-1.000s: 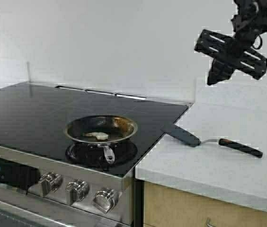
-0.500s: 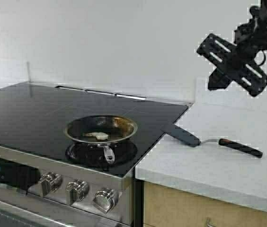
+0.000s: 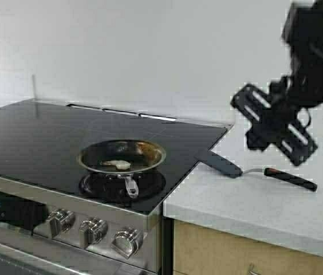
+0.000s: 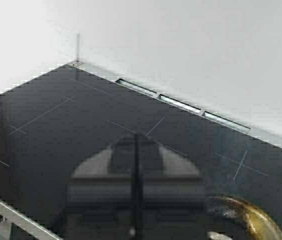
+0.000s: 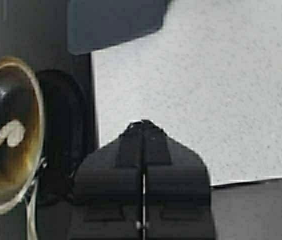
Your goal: Add oil to the pan and cook the shrimp and serve it
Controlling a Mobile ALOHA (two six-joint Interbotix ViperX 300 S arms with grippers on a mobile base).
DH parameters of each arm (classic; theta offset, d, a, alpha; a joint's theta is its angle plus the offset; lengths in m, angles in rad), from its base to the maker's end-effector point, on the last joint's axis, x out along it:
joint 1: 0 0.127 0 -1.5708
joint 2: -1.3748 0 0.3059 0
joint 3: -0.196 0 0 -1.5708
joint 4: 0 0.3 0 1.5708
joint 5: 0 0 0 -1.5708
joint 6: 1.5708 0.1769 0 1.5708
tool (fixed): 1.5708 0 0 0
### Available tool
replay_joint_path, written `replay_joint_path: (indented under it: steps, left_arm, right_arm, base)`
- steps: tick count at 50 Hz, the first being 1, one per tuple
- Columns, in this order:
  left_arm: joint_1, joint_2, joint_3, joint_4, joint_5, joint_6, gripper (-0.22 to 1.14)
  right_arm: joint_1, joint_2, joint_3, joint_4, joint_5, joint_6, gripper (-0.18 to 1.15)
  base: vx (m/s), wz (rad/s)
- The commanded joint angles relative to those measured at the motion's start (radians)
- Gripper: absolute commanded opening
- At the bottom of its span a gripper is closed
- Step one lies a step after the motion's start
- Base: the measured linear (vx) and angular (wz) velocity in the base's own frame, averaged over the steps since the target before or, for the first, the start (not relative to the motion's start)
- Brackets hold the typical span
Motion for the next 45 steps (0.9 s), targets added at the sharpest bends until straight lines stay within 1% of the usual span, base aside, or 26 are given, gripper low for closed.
replay_joint_path:
  steps: [1,5,14,19,22,25,31,32,35,37,45]
  left_arm:
    - [0.0,0.005,-0.009,-0.002,-0.005,0.0,0.03]
    - [0.0,0.005,-0.009,-0.002,-0.006,-0.002,0.03]
    - [0.0,0.005,-0.009,-0.002,-0.005,-0.002,0.03]
    - [0.0,0.005,-0.009,-0.002,-0.005,-0.002,0.03]
    - [0.0,0.005,-0.009,-0.002,-0.005,-0.002,0.03]
    - [0.0,0.005,-0.009,-0.002,-0.005,-0.002,0.03]
    - [0.0,0.005,-0.009,-0.002,-0.005,-0.002,0.03]
    - [0.0,0.005,-0.009,-0.002,-0.005,-0.002,0.03]
    - [0.0,0.005,-0.011,-0.002,-0.005,-0.002,0.03]
    - [0.0,0.005,-0.011,-0.002,-0.005,-0.002,0.03]
    - [0.0,0.005,-0.011,-0.003,-0.005,-0.002,0.03]
  right_arm:
    - [-0.003,0.087,-0.006,0.002,-0.08,0.12,0.09]
    - [-0.005,0.155,-0.012,-0.012,-0.127,0.206,0.09]
    - [-0.006,0.285,-0.046,-0.081,-0.238,0.319,0.11]
    - [-0.011,0.334,-0.072,-0.115,-0.273,0.374,0.16]
    - [-0.023,0.36,-0.083,-0.129,-0.288,0.408,0.25]
    - [-0.041,0.376,-0.095,-0.14,-0.31,0.448,0.39]
    - [-0.078,0.403,-0.123,-0.204,-0.387,0.497,0.76]
    - [-0.089,0.408,-0.129,-0.229,-0.405,0.505,0.86]
    - [-0.112,0.416,-0.143,-0.276,-0.426,0.526,1.02]
    - [-0.126,0.419,-0.15,-0.299,-0.428,0.538,1.06]
    - [-0.175,0.434,-0.164,-0.336,-0.428,0.604,1.04]
  base:
    - [0.0,0.0]
    - [0.0,0.0]
    - [0.0,0.0]
    - [0.0,0.0]
    - [0.0,0.0]
    - [0.0,0.0]
    - [0.0,0.0]
    - [0.0,0.0]
    - [0.0,0.0]
    - [0.0,0.0]
    - [0.0,0.0]
